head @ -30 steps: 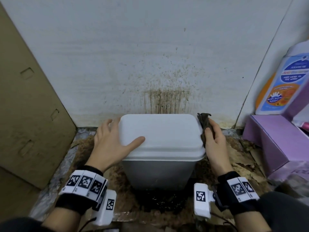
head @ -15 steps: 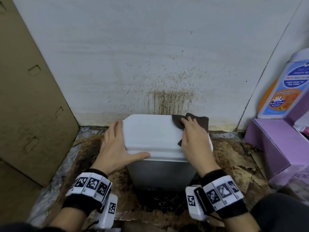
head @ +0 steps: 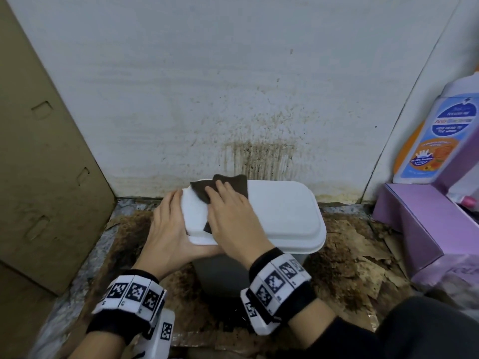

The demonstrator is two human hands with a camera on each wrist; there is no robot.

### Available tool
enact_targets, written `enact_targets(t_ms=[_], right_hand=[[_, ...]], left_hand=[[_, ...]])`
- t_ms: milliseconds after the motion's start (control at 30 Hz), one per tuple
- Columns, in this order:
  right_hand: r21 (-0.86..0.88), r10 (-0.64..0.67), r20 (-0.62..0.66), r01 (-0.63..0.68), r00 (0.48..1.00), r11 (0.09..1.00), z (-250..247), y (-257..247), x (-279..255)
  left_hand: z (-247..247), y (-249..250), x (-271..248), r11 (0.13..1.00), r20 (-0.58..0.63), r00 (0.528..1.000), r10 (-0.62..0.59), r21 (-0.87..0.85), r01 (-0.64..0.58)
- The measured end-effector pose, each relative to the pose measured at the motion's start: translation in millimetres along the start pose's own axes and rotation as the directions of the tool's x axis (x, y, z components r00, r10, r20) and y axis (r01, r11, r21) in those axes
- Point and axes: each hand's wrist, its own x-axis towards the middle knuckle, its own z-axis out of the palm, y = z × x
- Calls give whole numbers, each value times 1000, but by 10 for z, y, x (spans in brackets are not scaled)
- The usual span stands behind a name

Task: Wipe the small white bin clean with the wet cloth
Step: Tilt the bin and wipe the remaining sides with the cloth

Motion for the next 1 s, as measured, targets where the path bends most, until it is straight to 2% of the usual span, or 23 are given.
enact_targets(t_ms=[133, 300, 367, 433, 500, 567, 667, 733, 833, 1000], right_hand=[[-13, 158, -39, -158, 987, 987, -257, 462, -281], [21, 330, -116, -330, 937, 944, -501, 1011, -575], [242, 447, -73, -419, 892, 875, -560, 1174, -647], [511, 526, 0, -452, 851, 731, -583, 1293, -718], [631, 540, 37, -439, 841, 640, -588, 1357, -758], [706, 540, 58, -417, 840, 572, -559, 1442, -739], [775, 545, 117, -420, 830, 472, -538, 1568, -613], [794, 530, 145, -418, 836, 441, -554, 1603, -535], [806, 504, 163, -409, 848, 427, -573, 1597, -493], [766, 500, 137, -412, 855, 493, -574, 1667, -505]], left_hand=[[-58, 52, -23, 1000, 27, 1000, -3, 7, 3], [-79, 58, -44, 998, 68, 997, -36, -54, 40], [-88, 67, -48, 996, 88, 995, -55, -65, 61], [-101, 104, -68, 982, 128, 983, -128, -123, 144], [-105, 173, -94, 931, 178, 950, -255, -221, 292], [-72, 268, -116, 859, 173, 912, -372, -309, 409], [8, 362, -140, 737, 159, 848, -505, -431, 520], [76, 349, -167, 702, 138, 835, -533, -479, 527], [127, 353, -191, 669, 90, 846, -525, -571, 476], [167, 381, -188, 616, 30, 843, -537, -669, 416]])
